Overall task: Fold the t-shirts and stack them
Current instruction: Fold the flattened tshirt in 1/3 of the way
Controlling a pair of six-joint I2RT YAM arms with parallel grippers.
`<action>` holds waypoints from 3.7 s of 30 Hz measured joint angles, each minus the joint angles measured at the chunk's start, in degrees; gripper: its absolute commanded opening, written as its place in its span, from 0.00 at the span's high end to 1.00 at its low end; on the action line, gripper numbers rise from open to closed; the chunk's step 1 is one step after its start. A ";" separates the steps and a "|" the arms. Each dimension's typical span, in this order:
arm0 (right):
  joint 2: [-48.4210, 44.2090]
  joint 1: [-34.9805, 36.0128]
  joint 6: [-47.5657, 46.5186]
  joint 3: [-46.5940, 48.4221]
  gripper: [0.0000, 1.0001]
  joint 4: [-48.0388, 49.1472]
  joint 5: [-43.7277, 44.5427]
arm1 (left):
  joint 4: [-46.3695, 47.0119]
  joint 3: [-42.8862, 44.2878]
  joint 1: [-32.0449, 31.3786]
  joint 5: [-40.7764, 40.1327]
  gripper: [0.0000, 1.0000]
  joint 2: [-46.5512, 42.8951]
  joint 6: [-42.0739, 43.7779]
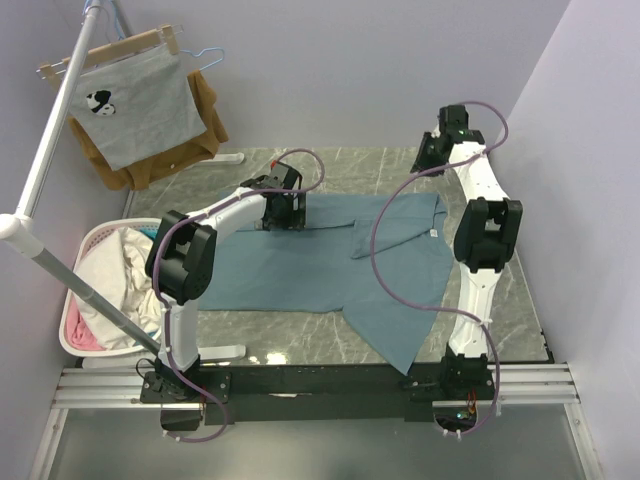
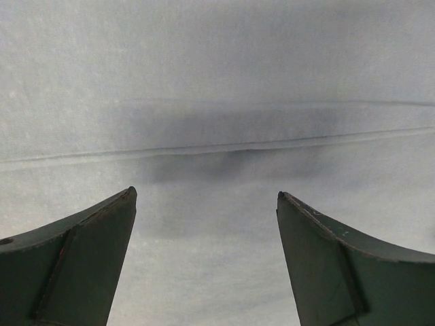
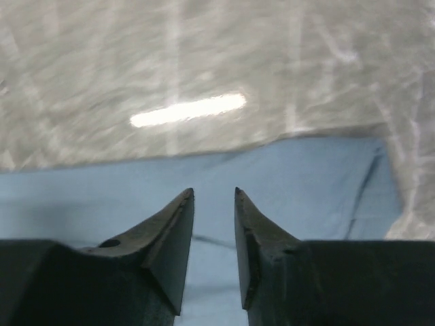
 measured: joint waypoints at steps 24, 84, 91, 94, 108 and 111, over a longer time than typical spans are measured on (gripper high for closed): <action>-3.96 17.75 0.83 -16.76 0.58 -5.49 16.90 | 1.86 -4.85 0.09 -0.02 0.09 -3.98 -0.17; -35.06 23.06 16.13 -51.28 0.15 1.40 26.25 | 2.38 -5.03 0.52 -1.11 0.08 -4.15 -0.17; -20.39 15.93 12.92 -42.27 0.16 7.98 20.96 | 3.26 -6.36 4.22 -1.99 0.07 -5.35 -0.22; -15.98 12.48 11.85 -41.38 0.16 7.72 18.71 | 3.43 -7.50 7.08 -2.21 0.07 -5.40 -0.39; 6.14 6.32 4.79 -4.20 0.12 -10.78 13.88 | 3.96 -7.89 11.13 -2.16 0.09 -1.27 -1.86; 12.98 6.29 3.30 8.50 0.10 -14.86 13.64 | 3.82 -7.63 11.13 -2.21 0.10 -1.14 -1.92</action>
